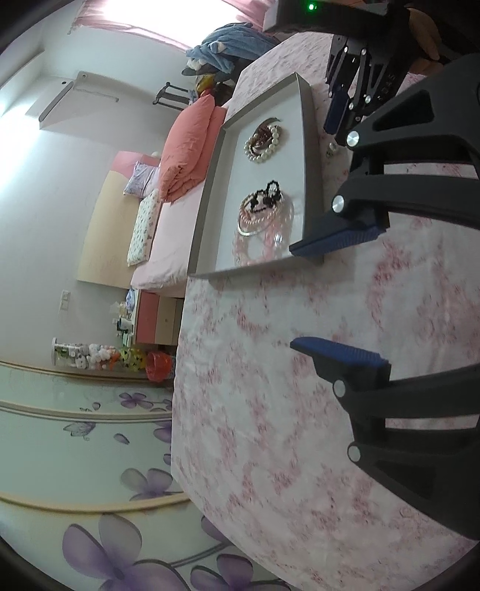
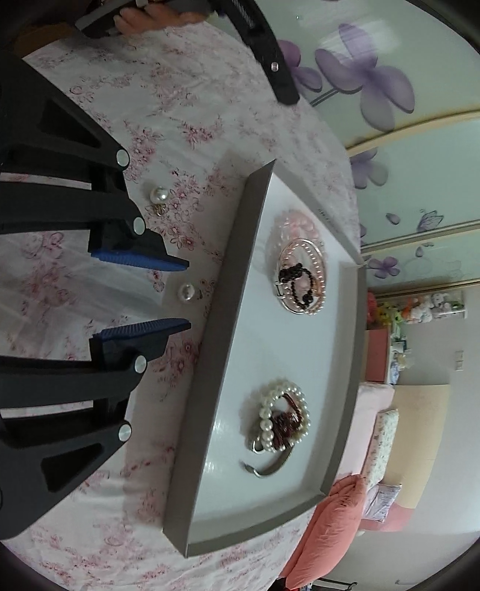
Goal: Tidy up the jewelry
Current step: 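Lower the right tool to the pearl stud earrings and close on them, then carry the pearl earrings in the right tool into the tray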
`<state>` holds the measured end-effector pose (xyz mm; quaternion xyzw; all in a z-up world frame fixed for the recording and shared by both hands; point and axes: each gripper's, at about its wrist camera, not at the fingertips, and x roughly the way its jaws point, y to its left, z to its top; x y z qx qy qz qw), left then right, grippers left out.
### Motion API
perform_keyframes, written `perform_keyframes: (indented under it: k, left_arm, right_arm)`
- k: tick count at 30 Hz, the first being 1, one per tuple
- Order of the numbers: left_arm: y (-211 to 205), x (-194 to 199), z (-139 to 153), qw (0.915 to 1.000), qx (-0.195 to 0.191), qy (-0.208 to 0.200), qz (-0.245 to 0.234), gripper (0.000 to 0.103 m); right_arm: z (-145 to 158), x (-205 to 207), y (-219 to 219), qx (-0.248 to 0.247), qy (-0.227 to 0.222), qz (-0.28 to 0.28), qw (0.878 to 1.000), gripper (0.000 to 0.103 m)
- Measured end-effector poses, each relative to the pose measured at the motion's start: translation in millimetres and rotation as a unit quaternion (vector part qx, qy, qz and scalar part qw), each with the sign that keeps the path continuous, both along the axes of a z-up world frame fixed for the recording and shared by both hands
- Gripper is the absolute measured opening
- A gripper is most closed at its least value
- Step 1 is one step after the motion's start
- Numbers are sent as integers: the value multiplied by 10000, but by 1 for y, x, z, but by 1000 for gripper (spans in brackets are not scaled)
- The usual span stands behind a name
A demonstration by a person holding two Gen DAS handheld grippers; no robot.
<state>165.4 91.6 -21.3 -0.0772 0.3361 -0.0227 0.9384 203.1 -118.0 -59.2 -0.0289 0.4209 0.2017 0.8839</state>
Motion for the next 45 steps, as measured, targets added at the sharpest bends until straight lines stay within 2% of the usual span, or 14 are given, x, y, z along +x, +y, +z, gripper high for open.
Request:
perform_keyframes:
  k: [5,9,11,15,19,26,33,35,41,45]
  left_arm:
    - [7,-4,-1,10000,-37,14,37,46]
    - [1,-4,-2,10000,-57,34,-27,46]
    - [-4,-4,-2,9999,-56,53,-93,46]
    - [-19,-7,-3,9996,-55,87,-278,48]
    - [-43,-11,-7,9982,16,152,-587,52]
    - [-93,-17,-22,9909,274,414,-1248,54]
    - [-131,-9,-43,9842,719,771,-1419,54]
    - [-134,-6,-47,9838,775,833,-1382,53]
    - [-137,3,-59,9826,843,1043,-1287,38]
    - [-136,3,-59,9836,863,1002,-1229,33]
  right_arm:
    - [-4,4,7,-157,67,-19,9999,27]
    - [-4,6,14,-352,-27,-23,9994,14]
    - [-5,6,15,-441,-84,-26,9990,14]
    - [-6,1,4,-451,-90,-144,9988,14]
    - [-6,-2,-24,-519,-97,-505,9973,14]
    - [-7,-3,-77,-514,-53,-1199,9914,14]
    - [-7,-1,-77,-521,-52,-1181,9916,14]
    - [-8,0,-78,-486,-40,-1179,9918,14]
    - [-9,-2,-81,-466,-37,-1176,9920,14]
    - [-9,-1,-80,-450,-32,-1177,9920,14]
